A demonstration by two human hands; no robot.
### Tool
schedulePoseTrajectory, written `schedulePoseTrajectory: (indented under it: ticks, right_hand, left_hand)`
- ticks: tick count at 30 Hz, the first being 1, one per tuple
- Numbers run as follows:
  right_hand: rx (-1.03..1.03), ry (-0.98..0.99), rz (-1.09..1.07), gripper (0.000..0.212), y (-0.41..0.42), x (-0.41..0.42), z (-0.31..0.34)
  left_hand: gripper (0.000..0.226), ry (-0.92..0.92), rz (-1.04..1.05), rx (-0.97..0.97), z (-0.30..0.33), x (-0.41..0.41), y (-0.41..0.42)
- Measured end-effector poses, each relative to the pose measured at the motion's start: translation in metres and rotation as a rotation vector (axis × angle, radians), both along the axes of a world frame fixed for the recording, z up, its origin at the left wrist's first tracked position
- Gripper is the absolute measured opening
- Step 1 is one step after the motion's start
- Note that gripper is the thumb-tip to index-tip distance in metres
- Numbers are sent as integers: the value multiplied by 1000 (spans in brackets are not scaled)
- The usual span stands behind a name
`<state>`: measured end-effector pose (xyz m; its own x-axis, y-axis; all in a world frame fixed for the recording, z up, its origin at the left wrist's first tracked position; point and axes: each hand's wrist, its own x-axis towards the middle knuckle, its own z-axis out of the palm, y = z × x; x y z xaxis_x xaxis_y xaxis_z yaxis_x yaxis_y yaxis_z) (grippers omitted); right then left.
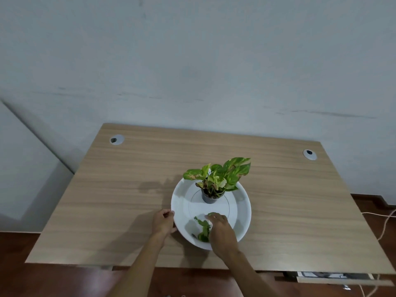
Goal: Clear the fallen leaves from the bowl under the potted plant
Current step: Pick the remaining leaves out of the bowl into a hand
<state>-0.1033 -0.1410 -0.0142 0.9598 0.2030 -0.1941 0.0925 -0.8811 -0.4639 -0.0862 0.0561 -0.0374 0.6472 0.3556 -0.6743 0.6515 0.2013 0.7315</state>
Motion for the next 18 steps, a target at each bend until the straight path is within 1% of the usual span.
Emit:
schedulePoseTrajectory:
  ticks: [2, 4, 6, 7, 10, 14, 16, 18]
  right_hand:
    - [-70, 68, -26, 64, -5, 3, -8]
    - [-88, 107, -45, 60, -10, 2, -24]
    - [-104, 121, -4, 64, -9, -6, -32]
    - [-111, 116, 25, 64, -6, -13, -32]
    - [-71, 113, 29, 51, 4, -28, -20]
    - [-81, 98, -22, 53, 13, -17, -3]
    - [-72, 102, -31, 54, 15, -4, 1]
    - [-80, 115, 15, 56, 15, 7, 1]
  left_hand:
    - [11, 2, 4, 5, 0, 1, -3]
    - [16, 4, 4, 12, 0, 1, -4]
    - [17, 8, 12, 18, -1, 2, -4]
    - [17, 9, 18, 17, -1, 2, -4]
    - [16, -1, 39, 8, 1, 1, -7]
    - [23, 18, 51, -7, 2, 0, -10]
    - [21, 35, 61, 0, 1, 0, -11]
    - [17, 31, 65, -1, 1, 0, -11]
